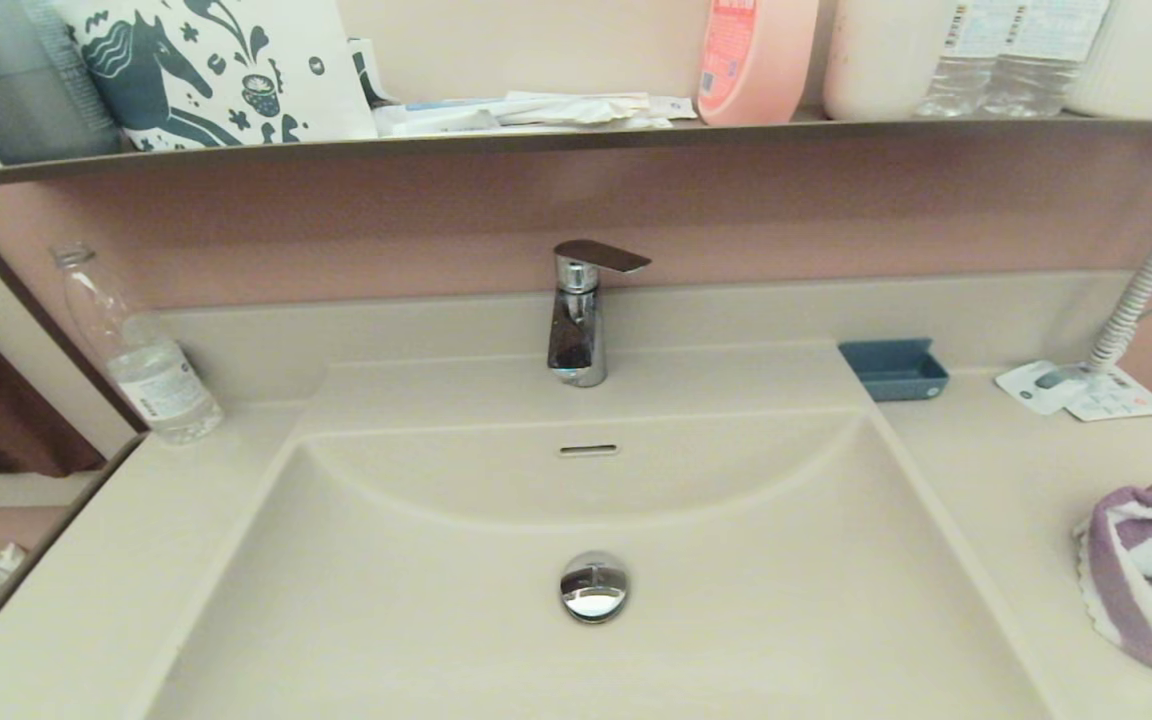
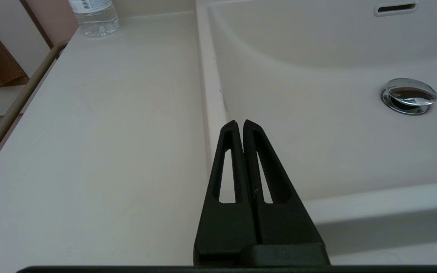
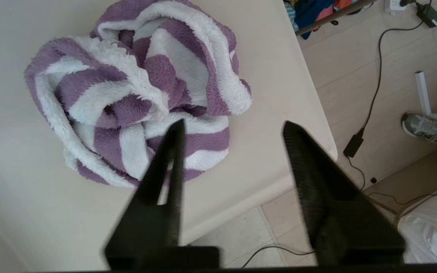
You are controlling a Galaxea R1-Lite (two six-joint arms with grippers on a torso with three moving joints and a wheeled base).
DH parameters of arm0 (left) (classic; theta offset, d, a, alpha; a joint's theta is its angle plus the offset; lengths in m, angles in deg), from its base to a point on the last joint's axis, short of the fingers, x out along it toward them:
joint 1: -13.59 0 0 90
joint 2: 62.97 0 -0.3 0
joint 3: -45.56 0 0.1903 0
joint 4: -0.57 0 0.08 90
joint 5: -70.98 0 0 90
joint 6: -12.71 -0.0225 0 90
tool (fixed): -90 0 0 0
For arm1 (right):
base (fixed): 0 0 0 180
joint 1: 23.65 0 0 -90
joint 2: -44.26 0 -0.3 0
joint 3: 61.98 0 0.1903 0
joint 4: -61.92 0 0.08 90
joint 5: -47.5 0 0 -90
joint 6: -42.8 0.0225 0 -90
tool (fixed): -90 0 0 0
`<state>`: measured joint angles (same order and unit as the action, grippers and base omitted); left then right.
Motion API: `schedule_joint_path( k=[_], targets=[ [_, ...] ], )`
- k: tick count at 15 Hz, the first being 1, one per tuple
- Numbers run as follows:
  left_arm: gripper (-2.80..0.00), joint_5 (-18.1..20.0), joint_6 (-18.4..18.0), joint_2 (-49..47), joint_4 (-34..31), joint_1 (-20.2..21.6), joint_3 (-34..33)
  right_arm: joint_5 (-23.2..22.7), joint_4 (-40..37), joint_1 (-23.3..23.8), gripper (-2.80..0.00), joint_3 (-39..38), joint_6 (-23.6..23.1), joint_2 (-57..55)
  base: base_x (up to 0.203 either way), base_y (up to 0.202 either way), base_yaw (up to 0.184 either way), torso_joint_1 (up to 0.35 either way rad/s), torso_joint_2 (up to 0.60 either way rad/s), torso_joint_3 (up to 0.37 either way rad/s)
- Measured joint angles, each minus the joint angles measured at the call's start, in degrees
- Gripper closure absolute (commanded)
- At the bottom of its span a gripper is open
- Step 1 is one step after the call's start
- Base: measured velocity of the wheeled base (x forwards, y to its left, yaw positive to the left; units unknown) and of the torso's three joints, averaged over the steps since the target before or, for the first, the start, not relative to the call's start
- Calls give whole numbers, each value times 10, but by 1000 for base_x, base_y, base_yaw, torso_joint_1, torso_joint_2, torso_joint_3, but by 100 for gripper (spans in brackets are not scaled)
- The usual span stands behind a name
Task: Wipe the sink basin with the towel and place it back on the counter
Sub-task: Wipe the sink
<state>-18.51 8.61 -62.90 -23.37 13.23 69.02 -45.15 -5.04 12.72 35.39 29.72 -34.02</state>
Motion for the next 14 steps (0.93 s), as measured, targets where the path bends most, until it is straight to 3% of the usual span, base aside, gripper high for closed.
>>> schedule_joint_path(
  k=[3,6,8,12,14],
  targets=[
    [0,0,0,0,0,0,0,-21,0,0,0,-10,0,17,0,0,0,0,0,0],
    [0,0,0,0,0,0,0,-93,0,-27,0,-55,-2,61,0,0,0,0,0,0],
    [0,0,0,0,0,0,0,-107,-1,-98,0,-80,17,99,0,0,0,0,0,0],
    [0,0,0,0,0,0,0,-130,-55,-304,0,-100,112,221,0,0,0,0,0,0],
    [0,0,0,0,0,0,0,-134,-95,-362,0,-103,163,298,0,0,0,0,0,0]
  ],
)
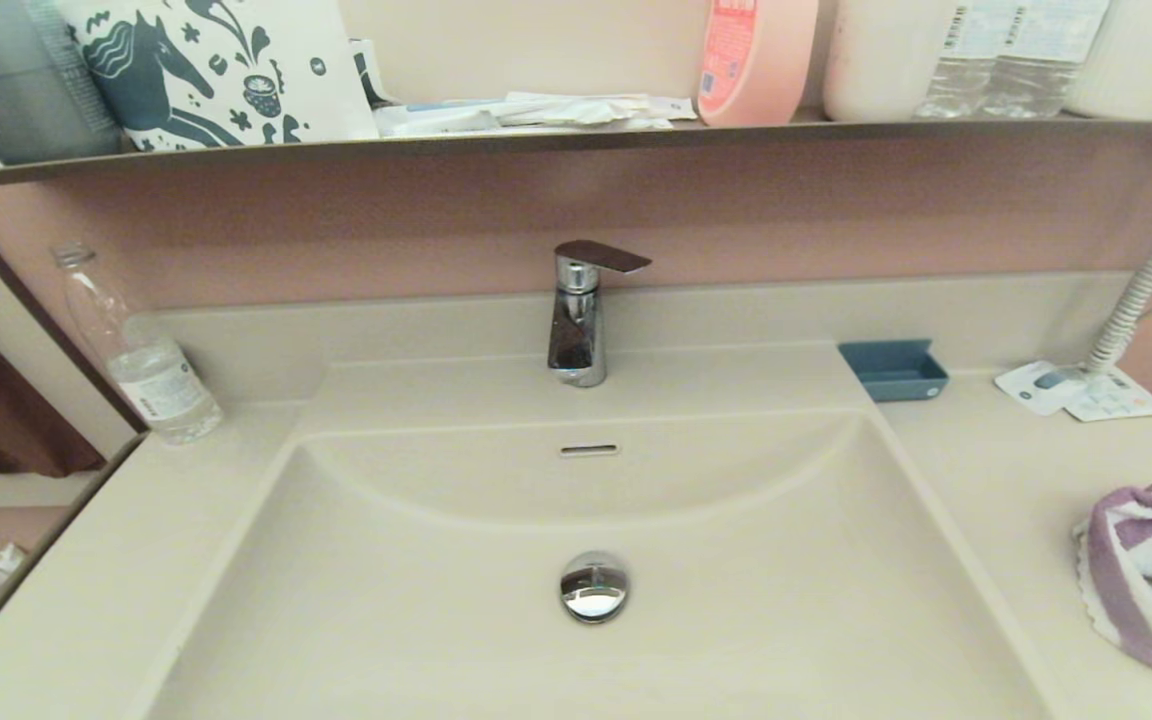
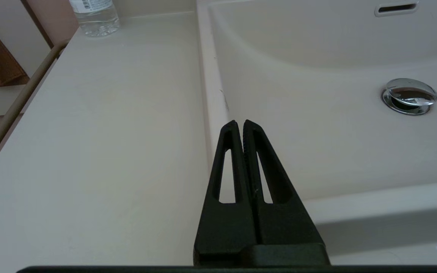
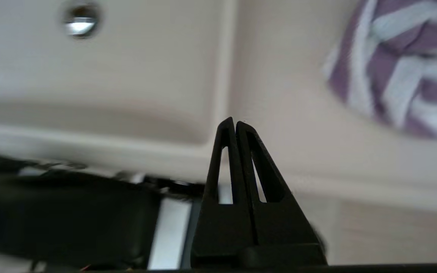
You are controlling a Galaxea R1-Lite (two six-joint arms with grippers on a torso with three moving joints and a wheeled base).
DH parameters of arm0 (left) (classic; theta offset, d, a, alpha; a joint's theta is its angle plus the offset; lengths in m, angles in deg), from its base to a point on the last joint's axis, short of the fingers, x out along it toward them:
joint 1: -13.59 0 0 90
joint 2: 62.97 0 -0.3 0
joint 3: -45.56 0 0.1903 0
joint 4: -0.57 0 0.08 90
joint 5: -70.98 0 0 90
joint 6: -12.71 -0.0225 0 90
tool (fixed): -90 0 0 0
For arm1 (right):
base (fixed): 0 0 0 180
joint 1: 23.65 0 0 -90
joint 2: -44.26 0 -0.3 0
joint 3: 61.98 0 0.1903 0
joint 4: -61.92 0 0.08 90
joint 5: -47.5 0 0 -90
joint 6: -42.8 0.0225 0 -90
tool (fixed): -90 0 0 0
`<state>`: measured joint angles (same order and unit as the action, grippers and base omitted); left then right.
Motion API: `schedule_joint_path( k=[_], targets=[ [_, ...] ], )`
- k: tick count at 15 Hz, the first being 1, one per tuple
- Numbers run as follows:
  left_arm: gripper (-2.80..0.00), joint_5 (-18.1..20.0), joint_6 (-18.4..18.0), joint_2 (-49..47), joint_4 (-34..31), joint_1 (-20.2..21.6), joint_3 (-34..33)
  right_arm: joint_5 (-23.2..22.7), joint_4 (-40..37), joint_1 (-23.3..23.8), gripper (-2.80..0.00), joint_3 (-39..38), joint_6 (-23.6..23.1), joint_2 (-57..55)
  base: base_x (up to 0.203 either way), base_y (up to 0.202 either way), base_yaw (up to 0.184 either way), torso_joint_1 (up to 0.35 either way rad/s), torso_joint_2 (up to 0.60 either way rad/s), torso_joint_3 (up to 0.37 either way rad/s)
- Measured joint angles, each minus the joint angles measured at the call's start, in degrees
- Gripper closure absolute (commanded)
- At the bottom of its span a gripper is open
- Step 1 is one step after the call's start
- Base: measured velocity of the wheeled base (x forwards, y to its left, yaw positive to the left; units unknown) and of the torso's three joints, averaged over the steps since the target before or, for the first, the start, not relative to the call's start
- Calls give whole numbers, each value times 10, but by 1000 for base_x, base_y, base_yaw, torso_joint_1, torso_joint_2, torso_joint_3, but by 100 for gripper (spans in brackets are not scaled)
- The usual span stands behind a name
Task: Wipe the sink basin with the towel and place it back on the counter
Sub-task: Wipe the sink
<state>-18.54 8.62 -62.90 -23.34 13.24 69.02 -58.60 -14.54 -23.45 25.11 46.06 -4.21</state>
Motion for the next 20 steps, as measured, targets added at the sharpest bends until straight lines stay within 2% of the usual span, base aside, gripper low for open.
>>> schedule_joint_path(
  k=[2,5,6,9,12,15,18,20],
  targets=[
    [0,0,0,0,0,0,0,7,-23,-20,0,-4,49,79,0,0,0,0,0,0],
    [0,0,0,0,0,0,0,44,-48,-13,0,-10,76,199,0,0,0,0,0,0],
    [0,0,0,0,0,0,0,58,-48,-6,0,-12,75,236,0,0,0,0,0,0],
    [0,0,0,0,0,0,0,65,-38,1,0,-33,26,324,0,0,0,0,0,0],
    [0,0,0,0,0,0,0,63,0,2,0,-106,4,404,0,0,0,0,0,0],
    [0,1,1,0,0,0,0,80,114,0,0,-249,12,455,0,0,0,0,0,0],
    [0,0,1,0,0,0,0,101,297,-1,0,-426,36,475,0,0,0,0,0,0],
    [0,0,1,0,0,0,0,116,441,-1,0,-541,30,481,0,0,0,0,0,0]
  ],
)
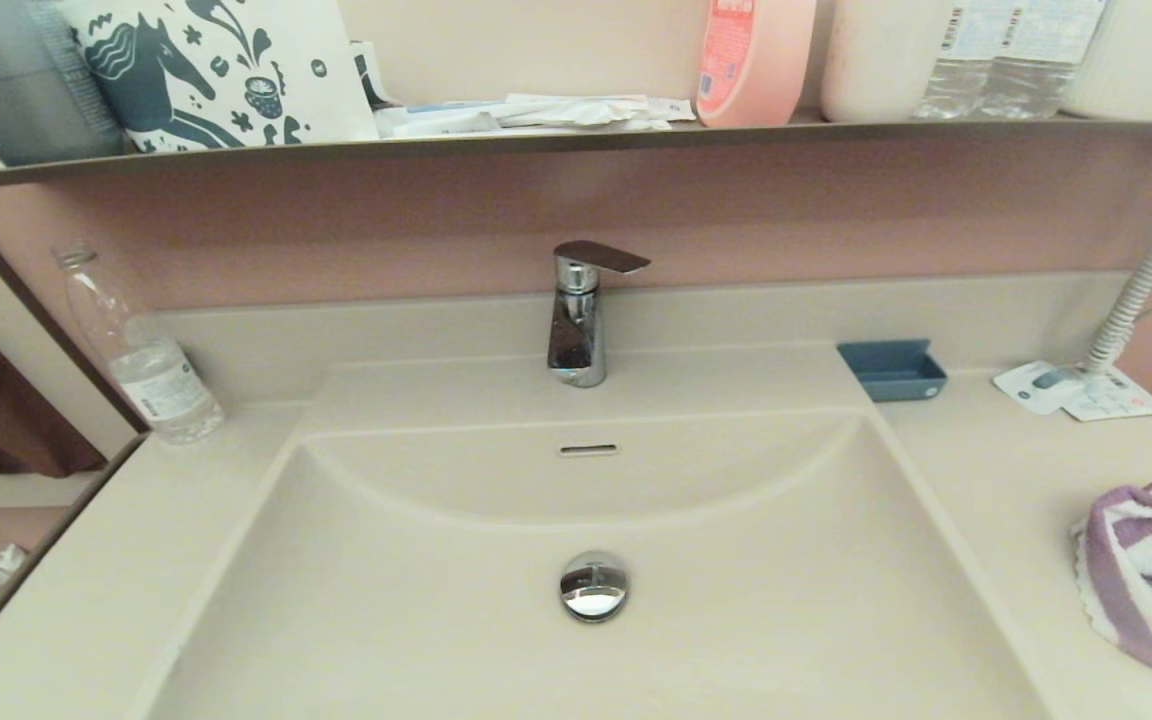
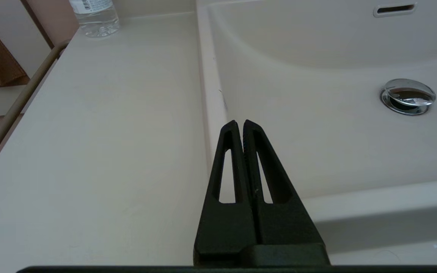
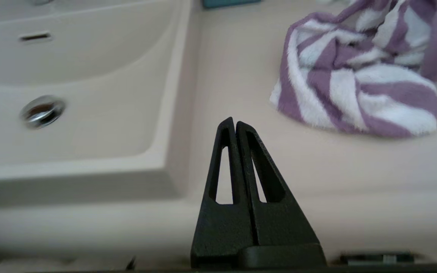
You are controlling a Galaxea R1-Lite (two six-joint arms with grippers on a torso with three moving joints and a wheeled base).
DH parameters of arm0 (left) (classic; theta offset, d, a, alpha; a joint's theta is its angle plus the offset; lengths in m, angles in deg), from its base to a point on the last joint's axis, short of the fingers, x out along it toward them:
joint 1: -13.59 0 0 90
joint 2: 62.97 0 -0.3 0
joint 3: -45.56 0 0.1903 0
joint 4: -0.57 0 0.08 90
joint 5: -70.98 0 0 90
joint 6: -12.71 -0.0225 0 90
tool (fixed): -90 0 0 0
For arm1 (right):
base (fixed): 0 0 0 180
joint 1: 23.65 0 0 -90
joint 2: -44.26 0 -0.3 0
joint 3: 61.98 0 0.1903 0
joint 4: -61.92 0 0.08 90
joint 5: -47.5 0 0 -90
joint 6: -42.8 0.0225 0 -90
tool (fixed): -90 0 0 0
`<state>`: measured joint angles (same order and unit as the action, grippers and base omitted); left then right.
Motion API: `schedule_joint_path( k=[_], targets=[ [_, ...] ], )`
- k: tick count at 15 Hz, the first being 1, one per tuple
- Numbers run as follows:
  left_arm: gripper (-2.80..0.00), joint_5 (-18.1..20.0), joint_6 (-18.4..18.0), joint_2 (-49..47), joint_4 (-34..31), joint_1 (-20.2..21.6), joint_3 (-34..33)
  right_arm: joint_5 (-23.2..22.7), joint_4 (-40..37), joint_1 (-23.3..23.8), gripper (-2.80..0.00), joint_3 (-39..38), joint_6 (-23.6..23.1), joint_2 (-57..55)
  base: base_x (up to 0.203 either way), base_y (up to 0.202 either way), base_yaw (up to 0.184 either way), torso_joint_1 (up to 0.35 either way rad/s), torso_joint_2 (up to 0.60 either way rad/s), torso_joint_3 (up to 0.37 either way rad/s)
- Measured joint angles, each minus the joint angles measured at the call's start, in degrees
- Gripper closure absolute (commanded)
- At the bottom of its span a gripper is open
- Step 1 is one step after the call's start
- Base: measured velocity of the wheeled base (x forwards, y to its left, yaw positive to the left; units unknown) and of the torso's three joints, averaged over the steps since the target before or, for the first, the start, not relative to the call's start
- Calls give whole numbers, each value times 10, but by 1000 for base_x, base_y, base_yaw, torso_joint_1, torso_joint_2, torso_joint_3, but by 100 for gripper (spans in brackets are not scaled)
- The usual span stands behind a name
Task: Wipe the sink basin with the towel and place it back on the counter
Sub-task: Wipe the sink
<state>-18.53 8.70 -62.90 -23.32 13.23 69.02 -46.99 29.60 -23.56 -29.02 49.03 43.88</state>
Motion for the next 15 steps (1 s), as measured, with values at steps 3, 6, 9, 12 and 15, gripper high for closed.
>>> schedule_joint_path(
  k=[3,6,9,12,15],
  targets=[
    [0,0,0,0,0,0,0,41,108,0,0,-81,-63,3,0,0,0,0,0,0],
    [0,0,0,0,0,0,0,45,87,0,0,-93,-76,4,0,0,0,0,0,0],
    [0,0,0,0,0,0,0,44,87,0,0,-95,-78,4,0,0,0,0,0,0],
    [0,0,0,0,0,0,0,45,88,0,0,-96,-73,4,0,0,0,0,0,0],
    [0,0,0,0,0,0,0,45,88,0,0,-96,-72,4,0,0,0,0,0,0]
  ],
)
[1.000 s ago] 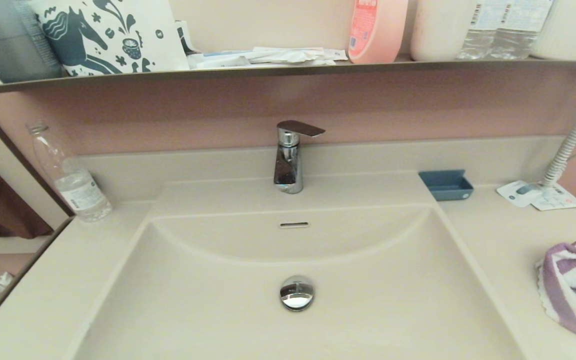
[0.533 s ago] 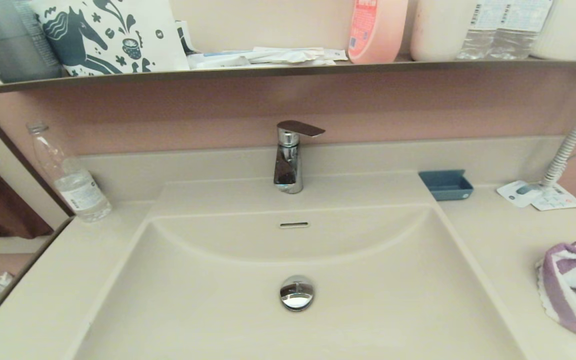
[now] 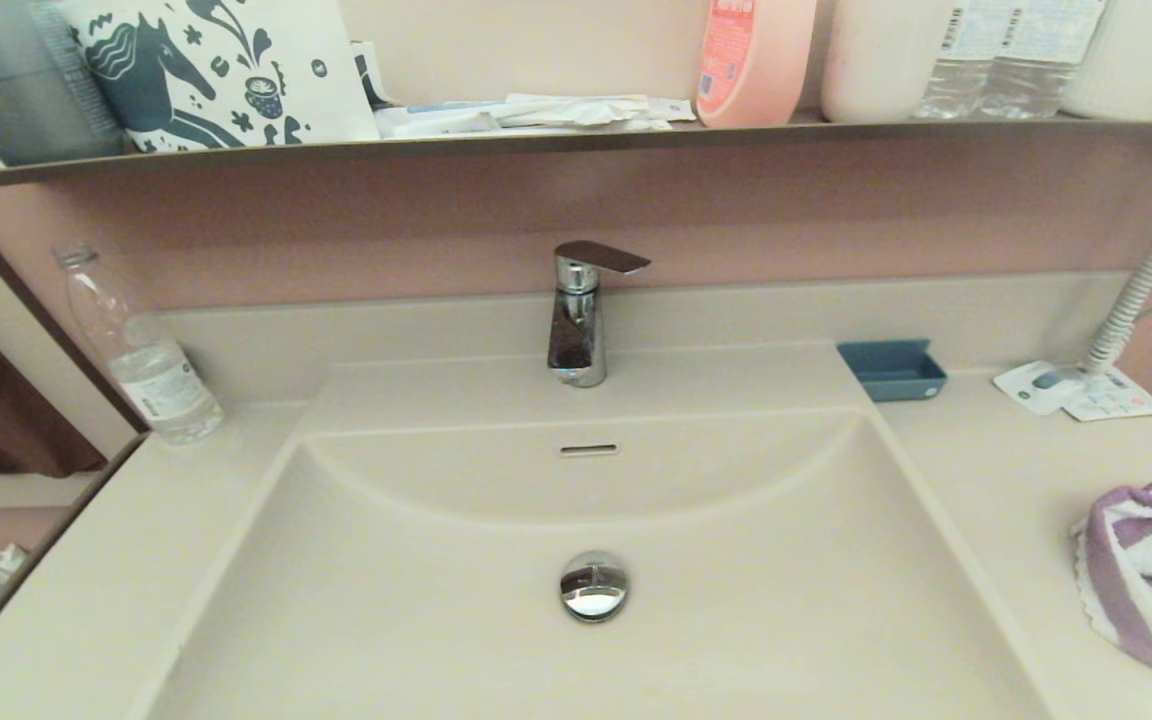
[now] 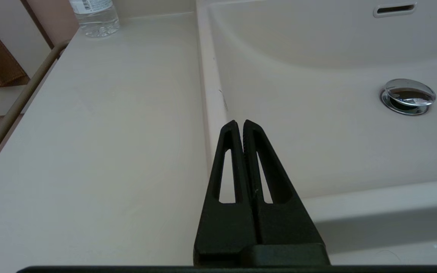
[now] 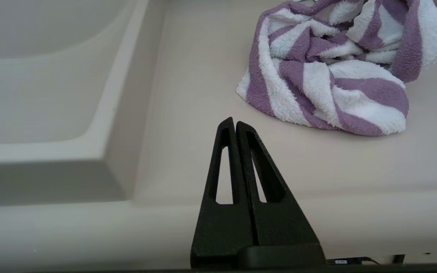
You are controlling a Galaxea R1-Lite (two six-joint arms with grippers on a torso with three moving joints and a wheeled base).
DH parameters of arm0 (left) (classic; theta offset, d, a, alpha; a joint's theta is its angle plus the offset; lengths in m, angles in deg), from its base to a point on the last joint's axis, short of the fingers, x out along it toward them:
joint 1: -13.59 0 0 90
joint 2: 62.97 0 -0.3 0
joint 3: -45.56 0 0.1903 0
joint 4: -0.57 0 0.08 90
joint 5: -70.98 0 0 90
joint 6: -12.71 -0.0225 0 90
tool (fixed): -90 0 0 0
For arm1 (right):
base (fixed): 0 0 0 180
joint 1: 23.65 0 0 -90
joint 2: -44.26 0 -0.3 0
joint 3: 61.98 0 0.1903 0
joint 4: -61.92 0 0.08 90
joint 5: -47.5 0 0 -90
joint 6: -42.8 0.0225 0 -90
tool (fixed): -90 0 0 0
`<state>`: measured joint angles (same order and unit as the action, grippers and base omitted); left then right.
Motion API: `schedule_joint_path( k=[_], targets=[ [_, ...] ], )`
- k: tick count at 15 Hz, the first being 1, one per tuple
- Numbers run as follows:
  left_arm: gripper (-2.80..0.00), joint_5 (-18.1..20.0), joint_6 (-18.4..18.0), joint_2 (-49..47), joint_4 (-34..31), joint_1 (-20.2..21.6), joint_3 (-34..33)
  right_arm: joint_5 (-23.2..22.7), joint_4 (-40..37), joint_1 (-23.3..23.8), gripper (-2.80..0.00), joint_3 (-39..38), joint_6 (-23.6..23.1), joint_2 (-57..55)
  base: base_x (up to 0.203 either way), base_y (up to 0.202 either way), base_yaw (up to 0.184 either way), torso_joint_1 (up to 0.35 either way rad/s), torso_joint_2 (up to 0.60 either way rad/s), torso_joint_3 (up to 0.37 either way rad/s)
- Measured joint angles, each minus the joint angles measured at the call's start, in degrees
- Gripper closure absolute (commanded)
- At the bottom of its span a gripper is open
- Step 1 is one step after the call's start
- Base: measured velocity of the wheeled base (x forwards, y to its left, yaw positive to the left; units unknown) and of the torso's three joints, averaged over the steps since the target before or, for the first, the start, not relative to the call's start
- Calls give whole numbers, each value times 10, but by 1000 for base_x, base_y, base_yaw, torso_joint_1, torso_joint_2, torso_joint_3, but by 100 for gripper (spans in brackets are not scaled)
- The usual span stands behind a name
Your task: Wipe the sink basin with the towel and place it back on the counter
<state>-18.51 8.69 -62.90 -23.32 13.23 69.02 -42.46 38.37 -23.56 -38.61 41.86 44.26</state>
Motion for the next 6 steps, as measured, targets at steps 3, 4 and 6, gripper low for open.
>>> schedule_joint_path(
  k=[3,4,6],
  targets=[
    [0,0,0,0,0,0,0,0,0,0,0,0,1,0,0,0,0,0,0,0],
    [0,0,0,0,0,0,0,0,0,0,0,0,1,0,0,0,0,0,0,0],
    [0,0,0,0,0,0,0,0,0,0,0,0,4,0,0,0,0,0,0,0]
  ],
)
